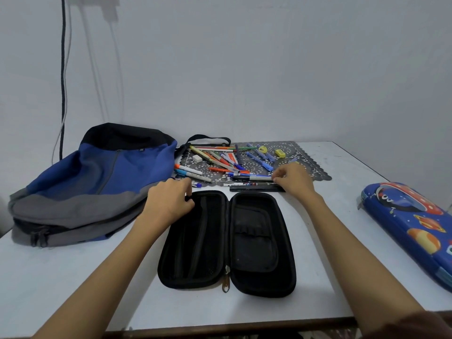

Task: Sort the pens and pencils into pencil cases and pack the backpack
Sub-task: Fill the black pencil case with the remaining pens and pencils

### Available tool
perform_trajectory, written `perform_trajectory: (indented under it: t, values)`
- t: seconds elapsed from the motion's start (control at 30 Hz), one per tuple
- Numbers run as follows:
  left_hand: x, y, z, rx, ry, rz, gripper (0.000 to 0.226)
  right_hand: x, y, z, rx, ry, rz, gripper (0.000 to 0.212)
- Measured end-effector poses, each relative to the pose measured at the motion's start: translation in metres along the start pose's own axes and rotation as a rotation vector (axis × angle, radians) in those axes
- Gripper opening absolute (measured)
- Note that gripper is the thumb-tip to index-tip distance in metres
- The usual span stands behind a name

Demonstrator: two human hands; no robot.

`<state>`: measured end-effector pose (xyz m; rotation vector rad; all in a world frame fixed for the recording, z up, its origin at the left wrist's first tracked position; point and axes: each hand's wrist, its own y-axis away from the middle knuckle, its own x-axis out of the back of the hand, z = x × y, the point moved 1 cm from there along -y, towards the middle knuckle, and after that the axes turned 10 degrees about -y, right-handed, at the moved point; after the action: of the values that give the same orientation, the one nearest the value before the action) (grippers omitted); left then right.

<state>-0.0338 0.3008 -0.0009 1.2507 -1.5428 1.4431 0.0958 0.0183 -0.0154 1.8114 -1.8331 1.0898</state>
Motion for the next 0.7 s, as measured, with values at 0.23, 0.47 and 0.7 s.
perform_trajectory:
  t: [0.23,0.47,0.7]
  values:
    - [-0.004,0.013,-0.006,0.093,0.177,0.030,0.012,-0.004,0.000,-0.008,0.029,0.048,-0.010,0.017]
    - [-0.011,0.019,-0.010,0.232,0.409,0.021,0.015,-0.004,-0.002,-0.006,0.011,0.060,-0.016,0.016]
    - [-0.025,0.020,-0.007,0.157,0.827,0.066,0.023,-0.009,-0.009,-0.009,0.062,0.192,-0.067,0.020]
